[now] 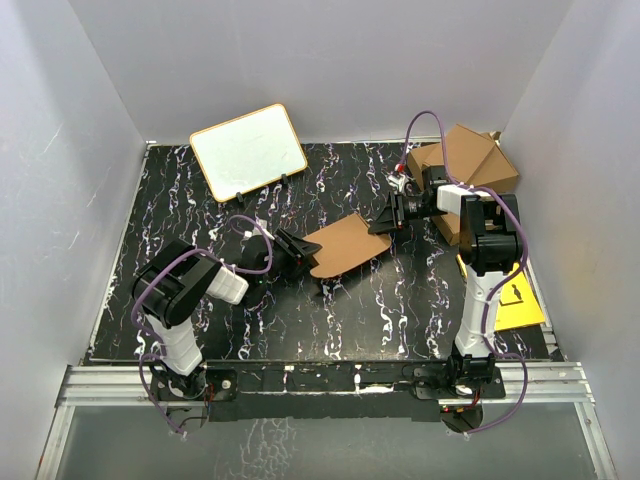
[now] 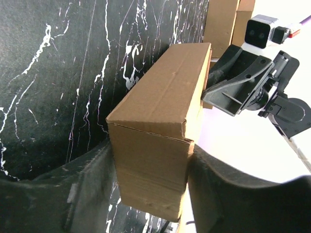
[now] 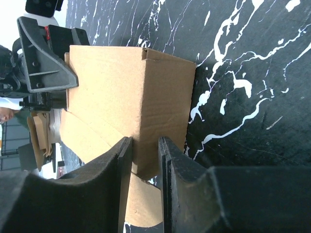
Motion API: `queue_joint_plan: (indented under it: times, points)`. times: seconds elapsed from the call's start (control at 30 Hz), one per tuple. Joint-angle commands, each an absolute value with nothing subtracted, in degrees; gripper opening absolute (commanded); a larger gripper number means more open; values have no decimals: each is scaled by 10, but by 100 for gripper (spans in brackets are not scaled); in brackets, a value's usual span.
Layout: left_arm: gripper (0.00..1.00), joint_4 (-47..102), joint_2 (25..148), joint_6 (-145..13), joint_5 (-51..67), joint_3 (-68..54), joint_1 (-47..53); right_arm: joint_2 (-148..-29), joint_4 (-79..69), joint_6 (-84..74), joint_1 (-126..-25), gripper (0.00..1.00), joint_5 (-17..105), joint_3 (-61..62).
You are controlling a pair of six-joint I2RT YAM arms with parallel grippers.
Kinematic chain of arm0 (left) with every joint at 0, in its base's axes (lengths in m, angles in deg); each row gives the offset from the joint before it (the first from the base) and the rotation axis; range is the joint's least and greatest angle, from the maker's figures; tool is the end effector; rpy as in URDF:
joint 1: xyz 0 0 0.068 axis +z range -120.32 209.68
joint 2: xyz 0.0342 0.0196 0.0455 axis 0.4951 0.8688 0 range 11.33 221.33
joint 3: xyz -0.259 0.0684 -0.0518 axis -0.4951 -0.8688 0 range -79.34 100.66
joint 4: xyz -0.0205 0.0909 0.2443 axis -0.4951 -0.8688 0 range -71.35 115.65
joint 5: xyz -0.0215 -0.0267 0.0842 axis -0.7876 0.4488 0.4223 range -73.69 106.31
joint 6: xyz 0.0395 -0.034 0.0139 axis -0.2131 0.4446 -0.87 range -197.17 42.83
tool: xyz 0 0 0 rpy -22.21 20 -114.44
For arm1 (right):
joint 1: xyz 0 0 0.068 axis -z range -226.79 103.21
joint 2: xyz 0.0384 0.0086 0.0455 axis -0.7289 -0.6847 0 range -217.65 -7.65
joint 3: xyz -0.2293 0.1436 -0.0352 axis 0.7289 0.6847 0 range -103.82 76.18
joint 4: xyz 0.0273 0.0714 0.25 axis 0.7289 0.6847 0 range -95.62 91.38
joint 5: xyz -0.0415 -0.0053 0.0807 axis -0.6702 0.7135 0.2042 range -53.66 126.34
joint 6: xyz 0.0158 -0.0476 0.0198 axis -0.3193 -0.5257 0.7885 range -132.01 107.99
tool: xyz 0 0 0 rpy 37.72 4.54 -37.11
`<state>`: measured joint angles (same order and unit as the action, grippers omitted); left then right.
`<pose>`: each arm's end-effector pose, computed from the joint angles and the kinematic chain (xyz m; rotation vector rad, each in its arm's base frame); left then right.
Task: Fold the paper box
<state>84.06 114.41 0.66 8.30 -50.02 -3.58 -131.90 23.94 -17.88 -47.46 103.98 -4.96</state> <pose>0.2577 -0.1747 0.1233 -0.6957 1.9946 -1.4097 0.4141 0.0377 0.1246 -0.3754 2.3420 1.5628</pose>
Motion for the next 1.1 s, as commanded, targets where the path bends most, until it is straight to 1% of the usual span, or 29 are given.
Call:
queue_joint_plan:
  times: [0.0, 0.1, 0.27, 0.33, 0.37, 0.5, 0.6, 0.63, 0.67, 0.7, 0.73, 0.77, 0.83, 0.9, 1.0, 1.07]
  points:
    - [44, 867, 1136, 25, 92, -497, -41, -1323, 229, -194, -473, 33, 1027, -47]
    - [39, 867, 1127, 30, 93, -501, -41, -1316, 245, -212, -473, 41, 1033, -59]
    - [38, 848, 1101, 34, 94, -506, -40, -1285, 283, -257, -470, 55, 1023, -96]
    - [38, 842, 1090, 39, 93, -511, -38, -1268, 306, -279, -470, 58, 1015, -114]
    - [38, 840, 1084, 45, 92, -514, -35, -1258, 318, -290, -452, 59, 1014, -122]
    - [38, 824, 1062, 70, 78, -520, -25, -1206, 351, -352, -445, 63, 1012, -133]
    - [38, 801, 1044, 89, 67, -519, -17, -1157, 380, -425, -445, 68, 1020, -135]
    - [39, 787, 1035, 99, 62, -515, -14, -1142, 394, -458, -445, 71, 1027, -134]
    - [39, 771, 1029, 105, 57, -511, -12, -1126, 410, -500, -446, 78, 1041, -131]
    - [39, 756, 1021, 111, 53, -507, -9, -1112, 428, -548, -447, 86, 1061, -123]
    - [39, 740, 1014, 118, 50, -503, -8, -1095, 452, -637, -449, 96, 1075, -113]
    - [39, 724, 1005, 125, 48, -499, -7, -1083, 477, -719, -451, 99, 1092, -99]
    - [40, 697, 988, 139, 48, -496, -6, -1040, 522, -868, -453, 99, 1121, -65]
    - [41, 651, 969, 152, 49, -486, -4, -1012, 553, -984, -456, 99, 1144, -37]
    - [42, 584, 944, 163, 50, -467, 1, -986, 583, -1092, -489, 99, 1121, -25]
    - [44, 554, 930, 169, 45, -455, 5, -971, 572, -1108, -525, 99, 1078, -18]
